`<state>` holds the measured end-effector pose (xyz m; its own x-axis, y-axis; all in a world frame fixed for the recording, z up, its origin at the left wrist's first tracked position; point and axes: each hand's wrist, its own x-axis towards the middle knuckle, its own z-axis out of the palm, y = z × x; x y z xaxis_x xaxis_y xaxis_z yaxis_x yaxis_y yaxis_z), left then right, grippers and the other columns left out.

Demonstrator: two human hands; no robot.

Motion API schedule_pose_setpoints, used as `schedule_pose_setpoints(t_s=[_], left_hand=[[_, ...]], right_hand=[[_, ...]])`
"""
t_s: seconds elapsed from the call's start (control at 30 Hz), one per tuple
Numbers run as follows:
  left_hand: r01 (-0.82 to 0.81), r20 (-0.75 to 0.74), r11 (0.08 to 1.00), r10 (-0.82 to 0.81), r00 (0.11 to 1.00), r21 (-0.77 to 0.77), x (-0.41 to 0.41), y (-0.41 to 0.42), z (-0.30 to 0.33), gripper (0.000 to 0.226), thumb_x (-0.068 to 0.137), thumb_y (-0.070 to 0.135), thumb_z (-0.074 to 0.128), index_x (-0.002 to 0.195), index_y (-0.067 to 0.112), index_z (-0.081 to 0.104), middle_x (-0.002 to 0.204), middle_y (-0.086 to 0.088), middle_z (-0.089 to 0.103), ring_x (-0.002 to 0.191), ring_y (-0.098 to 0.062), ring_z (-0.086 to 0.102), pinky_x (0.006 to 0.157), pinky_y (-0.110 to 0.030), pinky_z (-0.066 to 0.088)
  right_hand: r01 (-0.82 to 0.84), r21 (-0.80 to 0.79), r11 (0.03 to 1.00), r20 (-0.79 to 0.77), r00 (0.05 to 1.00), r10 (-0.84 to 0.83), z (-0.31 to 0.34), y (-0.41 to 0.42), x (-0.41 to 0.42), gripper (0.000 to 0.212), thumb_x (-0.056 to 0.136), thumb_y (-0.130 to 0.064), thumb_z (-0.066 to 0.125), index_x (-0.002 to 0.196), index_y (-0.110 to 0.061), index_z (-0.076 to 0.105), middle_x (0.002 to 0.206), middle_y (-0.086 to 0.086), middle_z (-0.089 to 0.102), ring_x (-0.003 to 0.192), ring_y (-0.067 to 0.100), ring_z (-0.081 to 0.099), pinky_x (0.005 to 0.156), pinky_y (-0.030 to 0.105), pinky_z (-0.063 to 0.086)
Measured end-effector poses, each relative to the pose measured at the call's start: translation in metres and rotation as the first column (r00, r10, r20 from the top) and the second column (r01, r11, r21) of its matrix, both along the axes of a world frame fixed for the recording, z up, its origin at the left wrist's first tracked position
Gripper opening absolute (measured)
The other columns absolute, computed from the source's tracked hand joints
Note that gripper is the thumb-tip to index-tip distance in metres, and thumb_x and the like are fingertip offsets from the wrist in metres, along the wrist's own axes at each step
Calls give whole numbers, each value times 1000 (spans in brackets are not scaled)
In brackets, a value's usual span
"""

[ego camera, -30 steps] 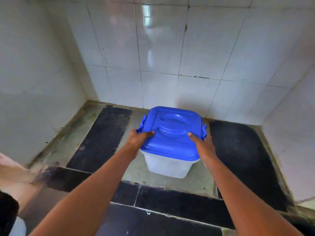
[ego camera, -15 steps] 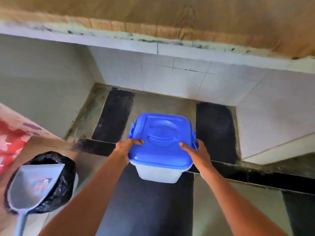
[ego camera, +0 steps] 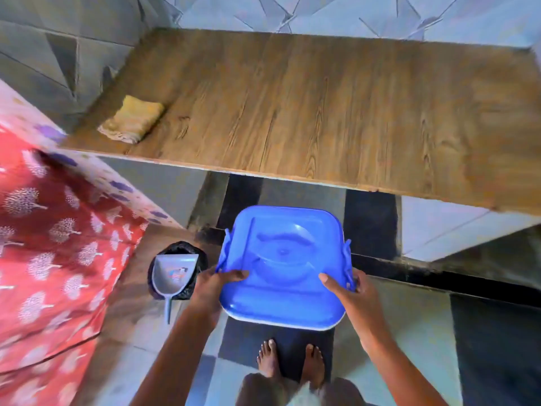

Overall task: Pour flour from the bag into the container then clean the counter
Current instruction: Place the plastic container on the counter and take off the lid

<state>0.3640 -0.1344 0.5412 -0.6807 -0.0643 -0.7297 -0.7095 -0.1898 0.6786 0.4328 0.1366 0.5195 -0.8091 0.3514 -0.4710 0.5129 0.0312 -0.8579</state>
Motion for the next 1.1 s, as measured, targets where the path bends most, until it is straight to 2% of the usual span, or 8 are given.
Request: schedule_pose_setpoints(t_s=[0.2, 0.37, 0.5, 0.63, 0.7, 0.8, 0.93, 1.1], left_hand=[[50, -137, 999, -52, 989, -20, 38, -22, 106, 54, 58, 7, 86, 111, -1, 74, 113, -24, 74, 105, -46, 70, 99, -59, 54], [38, -216, 997, -50, 975, -62, 48, -27, 186, 55, 58, 13, 90, 110, 1, 75, 112, -23, 75, 103, -45, 71, 98, -61, 54], [-5, -281, 997, -16, 960, -73, 35, -17, 246, 40, 68, 10, 85, 104, -4, 74, 104, -27, 75, 83, -39, 75, 68, -47, 64], [15, -404, 999, -30, 914, -40, 6, -4, 291, 50, 62, 18, 88, 108, 5, 77, 108, -20, 76, 91, -34, 75, 77, -40, 63], [56, -461, 998, -39, 886, 23, -16, 3, 307, 43, 70, 21, 81, 113, 12, 77, 112, -13, 77, 96, -31, 75, 75, -36, 63], [91, -502, 995, -64, 863, 29, -57, 12, 323, 43, 75, 25, 81, 117, 24, 76, 124, -13, 72, 112, -34, 70, 99, -46, 56], [117, -543, 993, -95, 834, 7, -133, 22, 321, 68, 63, 37, 89, 127, 24, 70, 130, -11, 69, 122, -36, 65, 108, -54, 48], [116, -506, 993, -94, 857, 13, -236, 38, 301, 83, 51, 40, 98, 123, 8, 71, 125, -16, 71, 116, -37, 68, 104, -60, 50]], right_hand=[[-6, 22, 1000, -105, 994, 8, 102, -14, 33, 24, 78, -33, 86, 93, -24, 69, 81, -11, 73, 71, 9, 69, 58, 16, 52], [-59, 45, 997, -214, 975, 67, 174, -9, 35, 28, 81, -43, 81, 92, -20, 70, 87, 5, 73, 79, 16, 70, 67, 22, 54], [-45, 80, 996, -320, 945, 68, 221, 6, 17, 53, 78, -65, 68, 80, -12, 68, 69, 10, 65, 67, 27, 59, 67, 45, 50], [-25, 90, 996, -458, 887, 64, 262, 25, -19, 63, 79, -64, 60, 75, -2, 63, 61, 16, 56, 59, 23, 52, 67, 54, 59], [-10, 95, 995, -529, 847, 59, 277, 35, -43, 59, 81, -60, 60, 75, -1, 64, 61, 11, 58, 60, 19, 55, 66, 53, 58], [46, 94, 994, -605, 796, 20, 294, 46, -82, 48, 85, -55, 63, 73, -9, 66, 60, 1, 60, 60, 15, 58, 56, 42, 58], [85, 129, 988, -655, 756, 20, 302, 60, -142, 34, 97, -35, 65, 67, -18, 61, 52, -13, 57, 54, 5, 57, 50, 21, 48], [147, 138, 979, -674, 739, -16, 292, 73, -228, 40, 97, -34, 65, 60, -22, 56, 47, -10, 53, 48, 6, 51, 56, 32, 48]])
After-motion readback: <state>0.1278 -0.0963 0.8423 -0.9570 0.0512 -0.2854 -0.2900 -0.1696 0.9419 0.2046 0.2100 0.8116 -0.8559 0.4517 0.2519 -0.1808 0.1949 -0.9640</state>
